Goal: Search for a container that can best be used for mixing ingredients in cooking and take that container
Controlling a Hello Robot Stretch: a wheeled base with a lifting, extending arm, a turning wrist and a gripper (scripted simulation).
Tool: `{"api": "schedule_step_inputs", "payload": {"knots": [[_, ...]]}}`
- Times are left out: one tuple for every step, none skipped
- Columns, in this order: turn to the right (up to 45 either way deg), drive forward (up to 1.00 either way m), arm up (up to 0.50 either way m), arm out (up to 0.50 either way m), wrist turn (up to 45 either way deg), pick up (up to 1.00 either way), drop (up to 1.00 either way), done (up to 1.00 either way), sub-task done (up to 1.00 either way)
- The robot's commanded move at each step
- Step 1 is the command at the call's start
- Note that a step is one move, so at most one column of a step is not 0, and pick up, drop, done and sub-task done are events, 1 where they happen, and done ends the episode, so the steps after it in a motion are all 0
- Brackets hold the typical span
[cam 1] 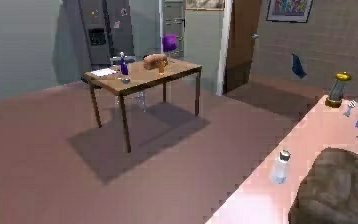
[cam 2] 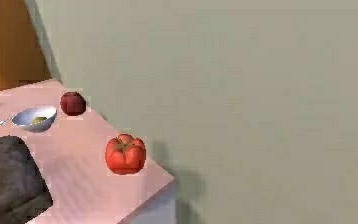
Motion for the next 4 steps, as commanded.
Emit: {"api": "schedule_step_inputs", "payload": {"knots": [[-33.0,0.00,0.00,0.00,0.0,0.00,0.00,0.00,0.00],[0.0,0.00,0.50,0.00,0.0,0.00,0.00,0.00,0.00],[0.0,0.00,0.38,0.00,0.0,0.00,0.00,0.00,0.00],[0.0,0.00,0.00,0.50,0.0,0.00,0.00,0.00,0.00]]}}
